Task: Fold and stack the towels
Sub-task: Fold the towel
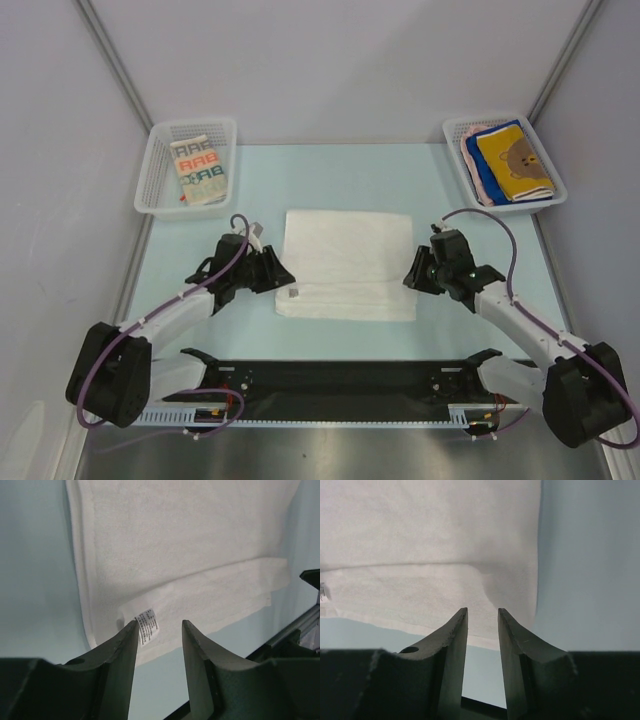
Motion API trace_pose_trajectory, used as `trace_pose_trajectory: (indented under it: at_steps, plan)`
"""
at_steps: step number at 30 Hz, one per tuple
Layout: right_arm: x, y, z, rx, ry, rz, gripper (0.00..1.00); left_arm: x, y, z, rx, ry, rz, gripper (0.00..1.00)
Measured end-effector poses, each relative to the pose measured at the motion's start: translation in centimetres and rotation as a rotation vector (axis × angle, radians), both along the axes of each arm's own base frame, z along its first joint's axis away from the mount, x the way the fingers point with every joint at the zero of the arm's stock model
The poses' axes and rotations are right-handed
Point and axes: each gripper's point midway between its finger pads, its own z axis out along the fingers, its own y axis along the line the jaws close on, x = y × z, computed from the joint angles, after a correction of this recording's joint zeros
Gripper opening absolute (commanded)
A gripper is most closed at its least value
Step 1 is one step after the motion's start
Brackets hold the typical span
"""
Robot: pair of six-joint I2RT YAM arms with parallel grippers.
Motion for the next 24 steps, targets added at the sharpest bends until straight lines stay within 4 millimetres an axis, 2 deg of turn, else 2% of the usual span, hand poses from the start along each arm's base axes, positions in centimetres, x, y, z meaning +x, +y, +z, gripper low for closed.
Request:
trace_pose_trajectory:
  at_steps: [4, 8, 12, 24]
  plan:
    - [2.4, -0.3, 0.9, -0.038, -0.027, -0.024, 0.36, 1.2, 0.7, 0.1, 0.052, -0.003, 0.047, 0.46]
    - [4.0, -0.1, -0.4, -0.065, 0.004, -0.009, 0.37, 3.1, 0.7, 0.6, 0.083, -0.012, 0.076, 0.48]
    - [3.8, 0.0, -1.9, -0.091, 0.042, 0.022, 0.40, 3.5, 1.1, 0.1, 0.122, -0.002, 0.077, 0.51]
    - [3.3, 0.7, -2.1, -0.110, 0.036, 0.072, 0.40, 2.1, 1.9, -1.3, 0.185, 0.038, 0.038, 0.53]
